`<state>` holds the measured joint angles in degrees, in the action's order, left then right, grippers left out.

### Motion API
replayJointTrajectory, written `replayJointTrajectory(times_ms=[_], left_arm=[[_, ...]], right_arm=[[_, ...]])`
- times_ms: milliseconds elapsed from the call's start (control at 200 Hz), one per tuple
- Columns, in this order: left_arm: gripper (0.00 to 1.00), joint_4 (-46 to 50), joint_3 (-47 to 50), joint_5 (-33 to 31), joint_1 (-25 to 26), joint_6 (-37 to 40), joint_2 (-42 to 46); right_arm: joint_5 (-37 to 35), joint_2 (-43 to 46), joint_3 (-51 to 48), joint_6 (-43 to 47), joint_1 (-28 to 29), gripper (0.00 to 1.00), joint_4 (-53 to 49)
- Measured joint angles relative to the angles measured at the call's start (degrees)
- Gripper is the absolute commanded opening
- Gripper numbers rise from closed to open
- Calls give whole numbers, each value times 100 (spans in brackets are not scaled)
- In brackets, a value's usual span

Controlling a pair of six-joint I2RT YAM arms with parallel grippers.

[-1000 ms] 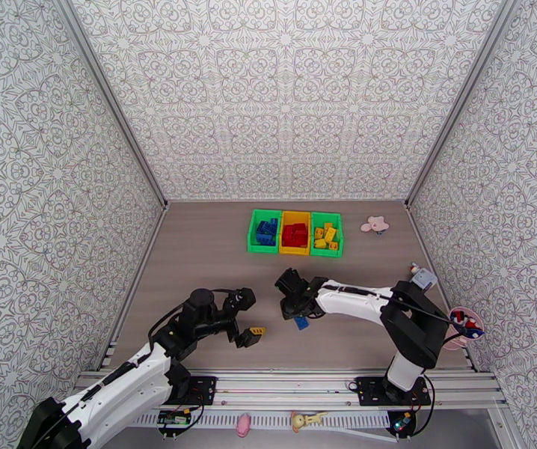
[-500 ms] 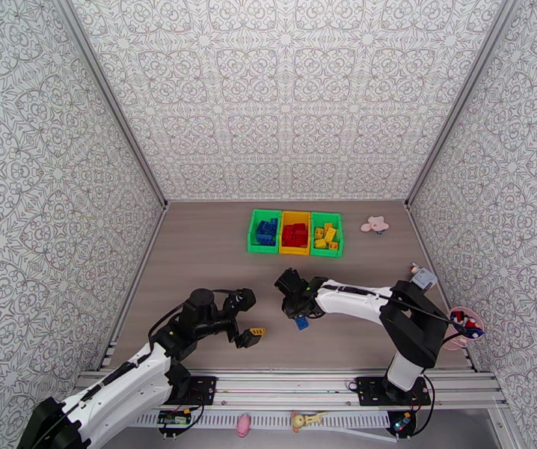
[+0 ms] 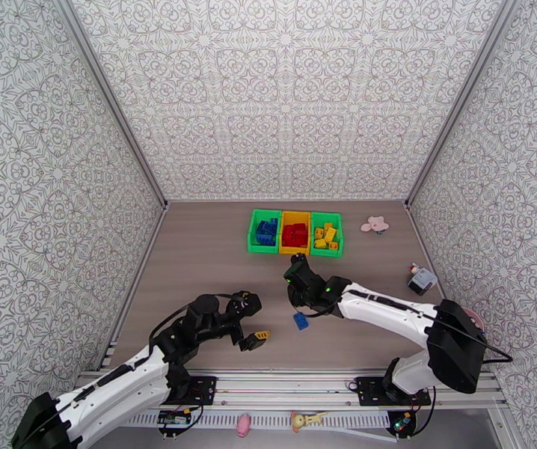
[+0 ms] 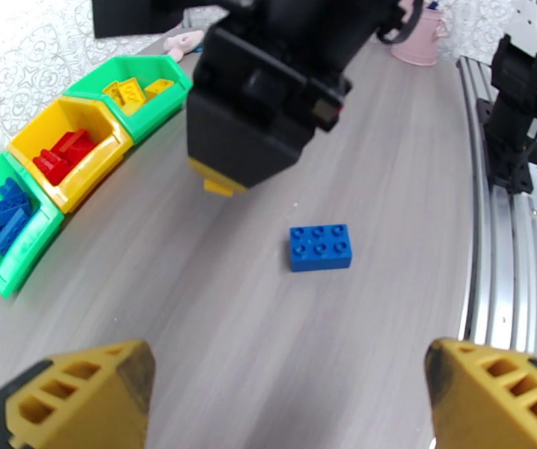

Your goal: Sort the legos into containers by color

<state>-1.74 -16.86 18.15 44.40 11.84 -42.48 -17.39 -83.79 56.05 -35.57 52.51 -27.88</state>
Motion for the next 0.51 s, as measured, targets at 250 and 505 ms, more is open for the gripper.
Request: replayJointTrajectory(times_ms=[250,505], left_arm=[[100,-739,-9,-846,444,-240,-590],[100,-1307,-446,-1102,815,-282,-1808]], right_arm=[[-363,354,-48,409,-437,10,155],[-291,466,-57,970,-1508,0,697]])
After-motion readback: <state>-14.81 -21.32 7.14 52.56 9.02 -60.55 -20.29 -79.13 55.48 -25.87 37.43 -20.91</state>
